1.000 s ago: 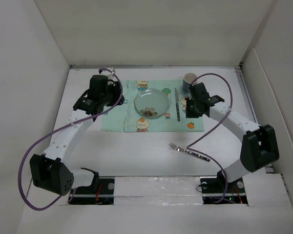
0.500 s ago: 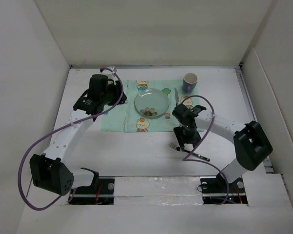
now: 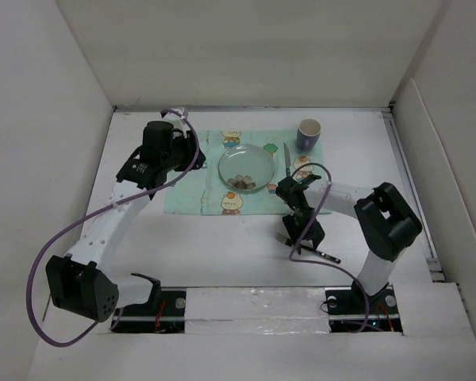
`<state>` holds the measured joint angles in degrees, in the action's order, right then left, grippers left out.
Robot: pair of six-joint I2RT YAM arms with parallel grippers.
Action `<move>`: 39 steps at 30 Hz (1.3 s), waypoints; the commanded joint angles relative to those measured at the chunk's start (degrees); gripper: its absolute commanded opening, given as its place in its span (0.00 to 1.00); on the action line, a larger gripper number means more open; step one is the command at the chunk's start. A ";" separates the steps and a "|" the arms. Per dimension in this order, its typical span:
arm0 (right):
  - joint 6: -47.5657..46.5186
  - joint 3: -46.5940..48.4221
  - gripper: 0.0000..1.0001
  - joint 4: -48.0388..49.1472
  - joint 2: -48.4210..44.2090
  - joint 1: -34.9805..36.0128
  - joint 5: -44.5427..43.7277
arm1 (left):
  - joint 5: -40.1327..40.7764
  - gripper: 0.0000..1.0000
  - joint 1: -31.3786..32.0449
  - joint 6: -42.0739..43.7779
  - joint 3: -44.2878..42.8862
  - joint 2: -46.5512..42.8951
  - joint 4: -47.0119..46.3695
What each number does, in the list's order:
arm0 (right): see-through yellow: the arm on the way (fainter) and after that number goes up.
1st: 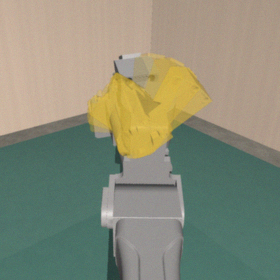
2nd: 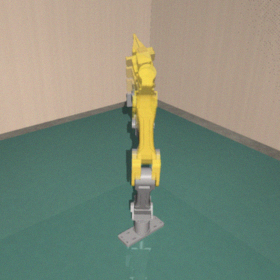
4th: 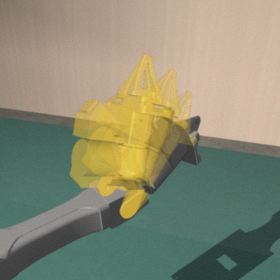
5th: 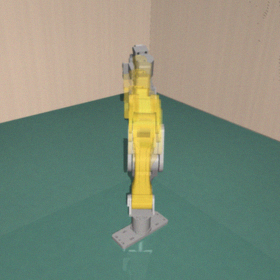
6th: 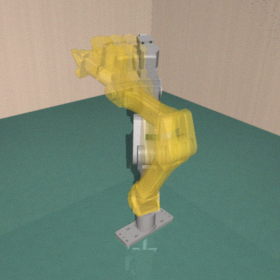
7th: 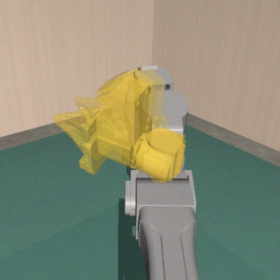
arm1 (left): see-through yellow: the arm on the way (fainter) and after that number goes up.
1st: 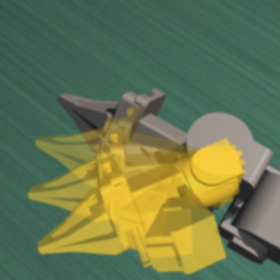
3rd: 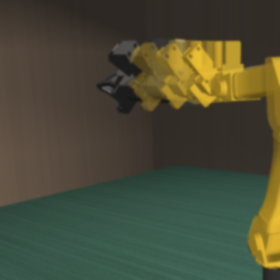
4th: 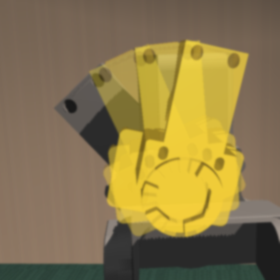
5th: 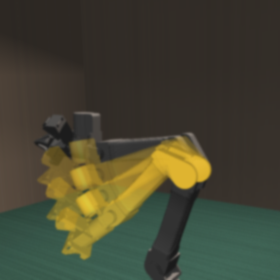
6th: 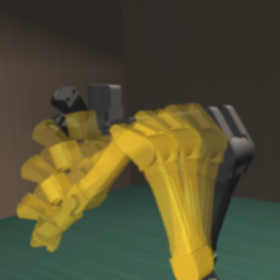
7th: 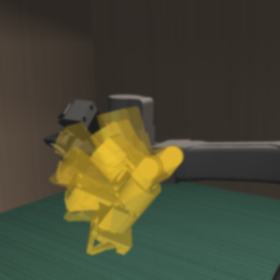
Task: Set the dinner table for one person
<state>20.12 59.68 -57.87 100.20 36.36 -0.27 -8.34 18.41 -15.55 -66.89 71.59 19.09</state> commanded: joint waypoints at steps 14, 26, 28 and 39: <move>5.45 10.60 0.06 10.23 5.43 10.92 6.61 | 2.10 0.36 0.22 -0.18 -2.89 -3.74 -0.02; 12.05 9.85 0.49 21.37 6.68 14.09 0.98 | 4.12 0.36 0.22 0.70 -1.31 -5.32 2.09; 12.40 6.44 0.51 23.75 4.22 14.09 0.62 | 4.29 0.36 0.22 0.96 -1.40 -5.50 2.44; 18.28 -6.77 0.48 28.07 -4.41 23.92 -11.07 | 4.12 0.36 0.22 1.14 -3.07 -4.09 2.35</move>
<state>35.27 56.05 -31.75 95.15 58.13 -7.49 -4.32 18.41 -15.03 -67.02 67.77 22.22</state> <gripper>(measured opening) 0.491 0.366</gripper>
